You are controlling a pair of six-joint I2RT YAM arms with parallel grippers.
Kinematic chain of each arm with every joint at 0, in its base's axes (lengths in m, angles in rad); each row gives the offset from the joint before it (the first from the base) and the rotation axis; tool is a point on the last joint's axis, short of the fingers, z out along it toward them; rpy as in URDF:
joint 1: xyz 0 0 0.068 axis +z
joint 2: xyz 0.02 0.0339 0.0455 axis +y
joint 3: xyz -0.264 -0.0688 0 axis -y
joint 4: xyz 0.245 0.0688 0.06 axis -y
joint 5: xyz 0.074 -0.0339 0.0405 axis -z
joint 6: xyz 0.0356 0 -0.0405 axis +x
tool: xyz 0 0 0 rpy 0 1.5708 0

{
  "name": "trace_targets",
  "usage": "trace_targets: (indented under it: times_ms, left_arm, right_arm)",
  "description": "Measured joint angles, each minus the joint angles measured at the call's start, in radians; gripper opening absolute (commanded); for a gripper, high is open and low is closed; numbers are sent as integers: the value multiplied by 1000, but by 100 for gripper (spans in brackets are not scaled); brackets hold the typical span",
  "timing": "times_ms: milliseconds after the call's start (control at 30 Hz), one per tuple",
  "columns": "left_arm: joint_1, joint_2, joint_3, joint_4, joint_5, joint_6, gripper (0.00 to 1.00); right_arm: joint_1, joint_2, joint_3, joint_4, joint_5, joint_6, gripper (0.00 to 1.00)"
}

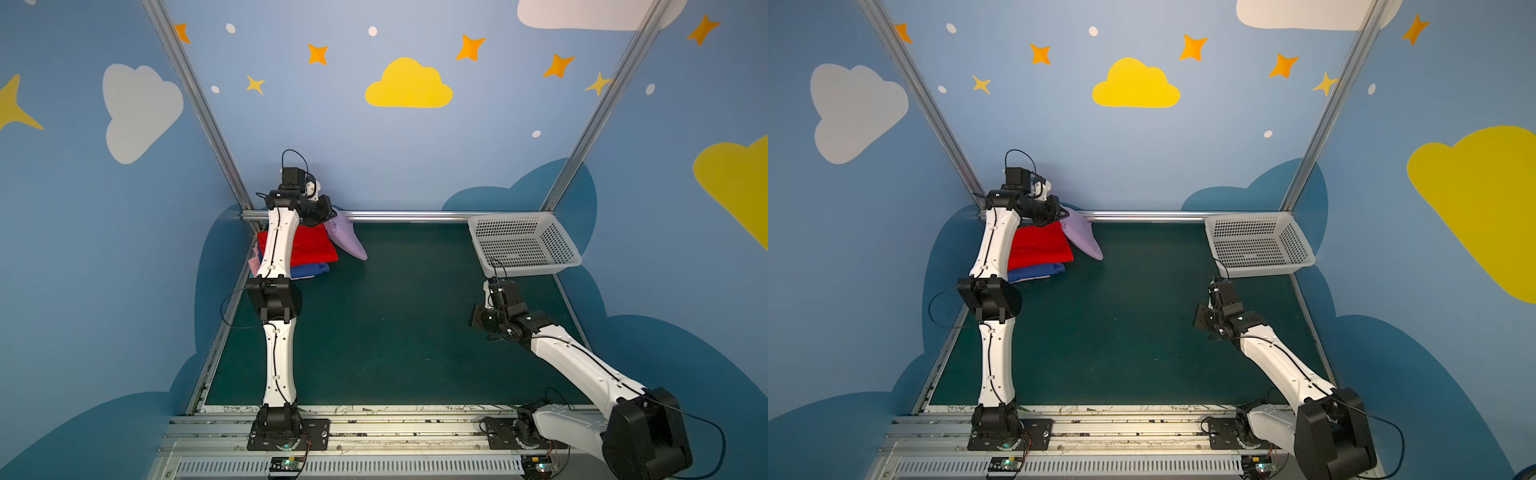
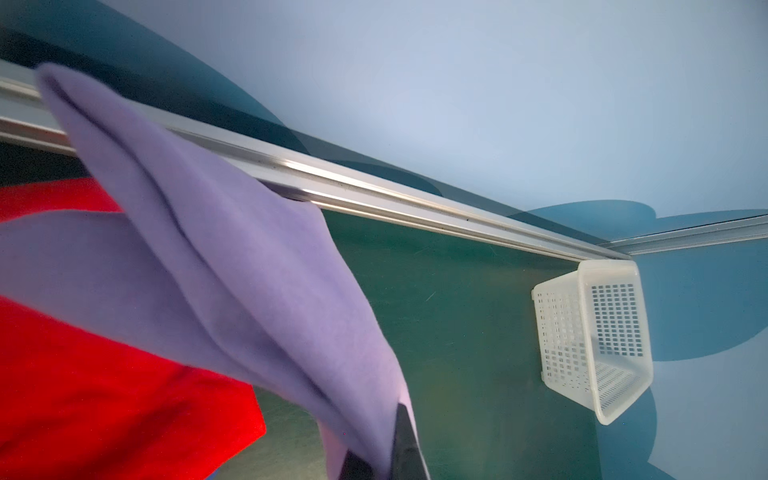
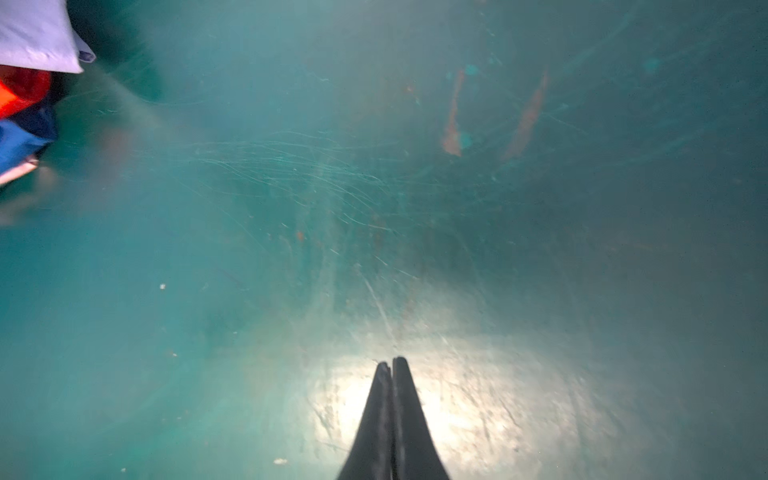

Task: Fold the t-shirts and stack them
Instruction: 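Lift the folded lavender shirt with the left gripper and carry it onto the cloth stack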

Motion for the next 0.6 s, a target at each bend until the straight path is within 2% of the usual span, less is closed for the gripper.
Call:
trace_targets:
  times_ms: [300, 600]
  left_arm:
    - [142, -14, -24, -1, 105, 17, 4]
    - [232, -99, -136, -5, 192, 64, 4]
  right_arm:
    - [1, 141, 118, -51, -56, 31, 0]
    - [8, 159, 124, -65, -77, 49, 0]
